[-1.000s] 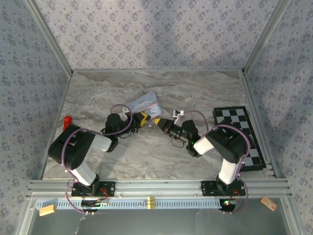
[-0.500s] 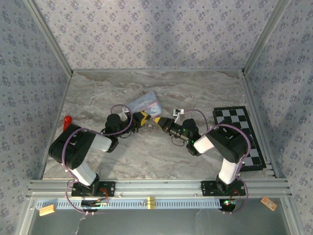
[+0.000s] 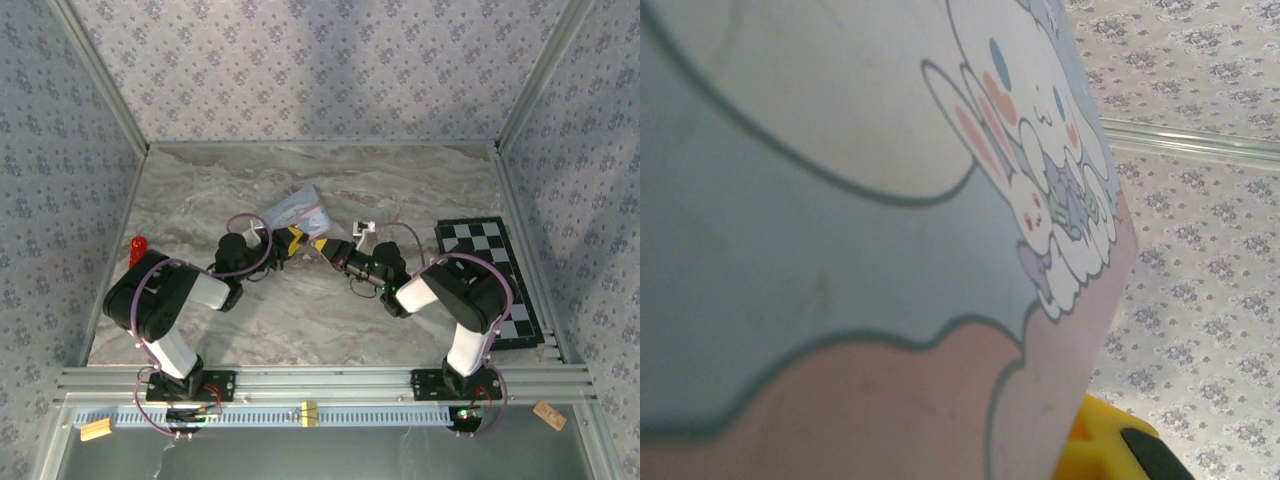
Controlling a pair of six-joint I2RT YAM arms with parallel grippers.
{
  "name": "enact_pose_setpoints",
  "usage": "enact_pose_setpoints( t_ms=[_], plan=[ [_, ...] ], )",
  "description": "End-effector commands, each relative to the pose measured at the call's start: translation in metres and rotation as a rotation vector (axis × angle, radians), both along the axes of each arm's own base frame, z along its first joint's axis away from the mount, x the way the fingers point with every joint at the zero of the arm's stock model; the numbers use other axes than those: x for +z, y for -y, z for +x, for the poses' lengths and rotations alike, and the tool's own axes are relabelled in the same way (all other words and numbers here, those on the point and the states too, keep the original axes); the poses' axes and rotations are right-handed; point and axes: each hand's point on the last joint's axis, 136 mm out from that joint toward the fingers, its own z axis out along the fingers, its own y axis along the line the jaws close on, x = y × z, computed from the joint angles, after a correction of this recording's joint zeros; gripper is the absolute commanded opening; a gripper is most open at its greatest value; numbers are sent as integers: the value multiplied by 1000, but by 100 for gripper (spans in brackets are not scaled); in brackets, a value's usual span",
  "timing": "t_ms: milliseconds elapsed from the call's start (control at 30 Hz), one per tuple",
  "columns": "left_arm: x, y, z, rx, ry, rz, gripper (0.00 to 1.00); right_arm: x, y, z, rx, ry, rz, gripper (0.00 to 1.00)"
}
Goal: Unlock the padlock with the key
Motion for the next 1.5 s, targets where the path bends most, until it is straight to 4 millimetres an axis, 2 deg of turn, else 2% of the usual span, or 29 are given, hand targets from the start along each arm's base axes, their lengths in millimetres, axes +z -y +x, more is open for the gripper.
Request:
enact_pose_setpoints(
  t_ms=[0,467,833,1467],
  plan=[
    [27,9,-2,-27,82,-73,0,13,-5,2,13,24,37,0],
    [47,14,-4,-46,135,-120,0,16,-5,9,55,4,60,0],
    [63,18,-5,-58,175,-138,0,10,-8,11,71,-30,68,0],
    [67,22,-5,-74,194,-136,0,4,-8,17,84,-68,79,0]
  ],
)
